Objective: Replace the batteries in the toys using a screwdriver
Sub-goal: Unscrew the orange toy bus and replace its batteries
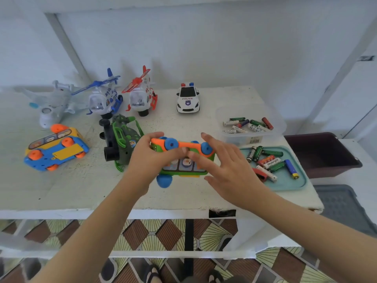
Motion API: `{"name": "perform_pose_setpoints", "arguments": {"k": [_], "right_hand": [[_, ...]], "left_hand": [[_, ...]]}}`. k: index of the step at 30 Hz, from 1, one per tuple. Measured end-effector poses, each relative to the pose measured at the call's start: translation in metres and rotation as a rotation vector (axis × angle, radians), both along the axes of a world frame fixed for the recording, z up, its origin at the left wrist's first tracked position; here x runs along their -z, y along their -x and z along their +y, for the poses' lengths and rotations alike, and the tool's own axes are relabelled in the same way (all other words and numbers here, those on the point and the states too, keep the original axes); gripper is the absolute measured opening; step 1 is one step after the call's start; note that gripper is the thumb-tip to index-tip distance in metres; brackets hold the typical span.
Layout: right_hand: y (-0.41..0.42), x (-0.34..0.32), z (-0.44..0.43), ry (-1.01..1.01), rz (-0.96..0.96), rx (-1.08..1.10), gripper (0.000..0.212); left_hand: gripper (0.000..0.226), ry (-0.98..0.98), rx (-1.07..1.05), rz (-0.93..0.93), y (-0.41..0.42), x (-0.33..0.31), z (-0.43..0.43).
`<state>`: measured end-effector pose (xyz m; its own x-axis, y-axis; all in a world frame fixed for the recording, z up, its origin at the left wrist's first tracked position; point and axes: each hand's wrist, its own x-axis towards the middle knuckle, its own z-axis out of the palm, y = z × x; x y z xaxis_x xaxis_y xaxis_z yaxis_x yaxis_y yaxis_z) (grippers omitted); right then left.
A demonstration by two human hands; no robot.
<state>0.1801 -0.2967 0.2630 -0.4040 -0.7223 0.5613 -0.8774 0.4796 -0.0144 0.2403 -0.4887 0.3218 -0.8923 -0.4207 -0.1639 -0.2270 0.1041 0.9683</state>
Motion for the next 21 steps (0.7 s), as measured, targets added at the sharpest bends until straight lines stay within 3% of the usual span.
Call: {"name": "perform_pose_setpoints", "arguments": {"k": [4,9,13,17,21], "right_hand": [[0.009,-0.010,-0.011,0.105,-0.081,0.004,0.085],[0.019,-0.027,-0.025,0.307,-0.456,-0.003,0.083],[0.024,-0.035,-0.049,0.481,-0.626,0.102,0.081],[0.033,-0.025,-0.070,0.425,-0.731,0.247,0.059],[0.038,-0.006,-0.084,0.437,-0.909,0.357,0.047]], "left_hand": [[0.058,-0.369,0.082,-0.087,0.001,-0.022,-0.006],[0.058,-0.525,0.065,0.035,0.006,-0.033,-0.029],[0.044,-0.401,0.025,0.114,0.023,-0.033,-0.023],[0.015,-0.143,0.030,0.042,0.051,-0.025,-0.016],[0.024,0.014,0.028,-0.122,0.084,-0.005,-0.019]]}}
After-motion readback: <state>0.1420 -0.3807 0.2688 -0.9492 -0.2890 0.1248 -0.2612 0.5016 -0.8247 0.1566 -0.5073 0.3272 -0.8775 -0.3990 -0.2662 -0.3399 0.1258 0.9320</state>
